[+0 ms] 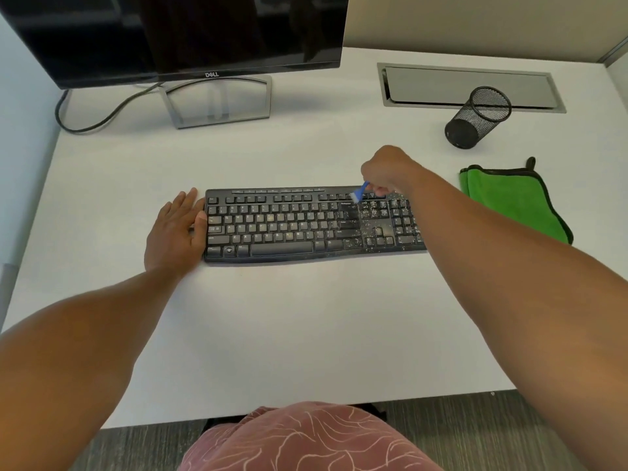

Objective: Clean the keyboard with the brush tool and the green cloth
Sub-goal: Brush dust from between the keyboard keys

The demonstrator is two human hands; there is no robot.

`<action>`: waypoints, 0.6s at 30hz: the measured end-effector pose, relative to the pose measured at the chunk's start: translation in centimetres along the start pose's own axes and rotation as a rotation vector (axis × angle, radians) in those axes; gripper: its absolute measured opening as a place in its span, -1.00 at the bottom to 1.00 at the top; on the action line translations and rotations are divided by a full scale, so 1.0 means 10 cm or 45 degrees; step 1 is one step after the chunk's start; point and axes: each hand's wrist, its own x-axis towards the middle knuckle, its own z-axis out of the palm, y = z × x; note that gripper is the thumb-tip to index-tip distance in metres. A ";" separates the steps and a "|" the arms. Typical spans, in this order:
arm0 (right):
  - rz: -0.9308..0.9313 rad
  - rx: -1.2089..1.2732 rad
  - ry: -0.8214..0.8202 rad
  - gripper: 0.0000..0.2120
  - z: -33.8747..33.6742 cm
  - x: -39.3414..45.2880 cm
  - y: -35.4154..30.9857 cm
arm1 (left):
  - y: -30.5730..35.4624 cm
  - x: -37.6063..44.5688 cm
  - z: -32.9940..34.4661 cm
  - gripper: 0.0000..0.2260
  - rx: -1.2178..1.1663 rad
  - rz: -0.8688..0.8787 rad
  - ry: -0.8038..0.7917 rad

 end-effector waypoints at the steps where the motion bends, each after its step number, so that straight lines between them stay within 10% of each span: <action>1: 0.008 -0.101 0.023 -0.82 0.03 -0.01 0.02 | 0.01 0.00 0.00 -0.50 -0.003 -0.002 0.001; 5: -0.007 -0.351 0.303 -0.96 -0.02 -0.04 0.07 | 0.00 0.00 0.00 -0.49 0.002 -0.003 0.001; 15: -0.030 -0.117 -0.335 -0.80 -0.01 -0.05 -0.06 | 0.01 -0.01 0.01 -0.51 -0.008 -0.010 0.001; 18: -0.129 -0.174 -0.210 -0.83 -0.07 0.01 -0.14 | 0.00 -0.02 0.00 -0.51 -0.013 -0.013 0.003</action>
